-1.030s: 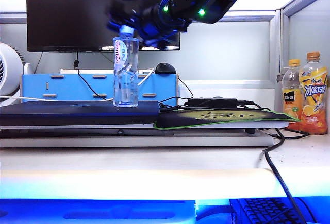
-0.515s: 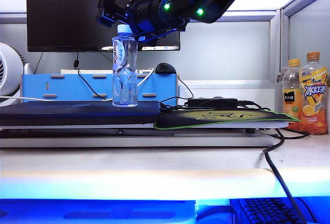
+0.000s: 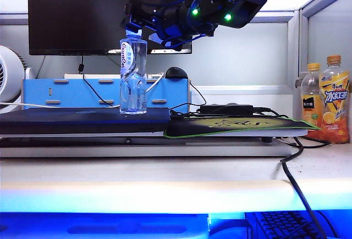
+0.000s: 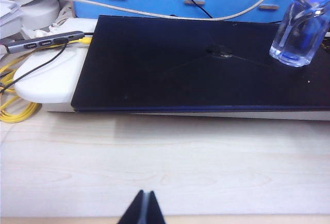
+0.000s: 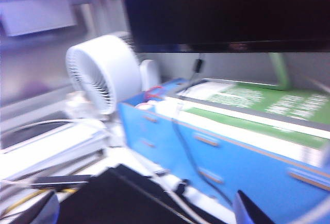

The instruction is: Pick up the mineral water bottle and place it on the laptop.

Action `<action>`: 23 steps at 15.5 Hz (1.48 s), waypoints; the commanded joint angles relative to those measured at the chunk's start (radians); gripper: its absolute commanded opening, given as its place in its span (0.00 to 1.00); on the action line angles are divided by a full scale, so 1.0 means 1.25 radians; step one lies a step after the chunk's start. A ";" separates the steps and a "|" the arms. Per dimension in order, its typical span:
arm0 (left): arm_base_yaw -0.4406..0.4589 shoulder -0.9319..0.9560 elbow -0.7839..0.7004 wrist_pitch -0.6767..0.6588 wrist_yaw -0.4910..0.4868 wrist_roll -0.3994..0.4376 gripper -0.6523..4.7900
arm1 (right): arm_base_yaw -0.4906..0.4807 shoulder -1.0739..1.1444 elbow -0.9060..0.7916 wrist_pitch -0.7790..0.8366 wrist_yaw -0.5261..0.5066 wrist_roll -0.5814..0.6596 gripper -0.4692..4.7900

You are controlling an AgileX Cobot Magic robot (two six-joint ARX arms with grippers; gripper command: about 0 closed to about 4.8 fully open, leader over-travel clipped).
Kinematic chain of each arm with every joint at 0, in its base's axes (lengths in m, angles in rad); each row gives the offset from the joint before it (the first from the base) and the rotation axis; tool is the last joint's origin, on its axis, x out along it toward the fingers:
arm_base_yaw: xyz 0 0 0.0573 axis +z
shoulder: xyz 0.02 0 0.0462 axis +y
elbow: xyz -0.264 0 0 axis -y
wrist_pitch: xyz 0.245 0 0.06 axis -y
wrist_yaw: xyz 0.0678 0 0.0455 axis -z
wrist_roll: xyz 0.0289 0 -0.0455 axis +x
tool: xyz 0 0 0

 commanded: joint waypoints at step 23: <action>-0.002 -0.002 0.001 0.004 0.000 0.001 0.12 | -0.292 -0.534 -0.084 -0.844 0.086 -0.229 0.09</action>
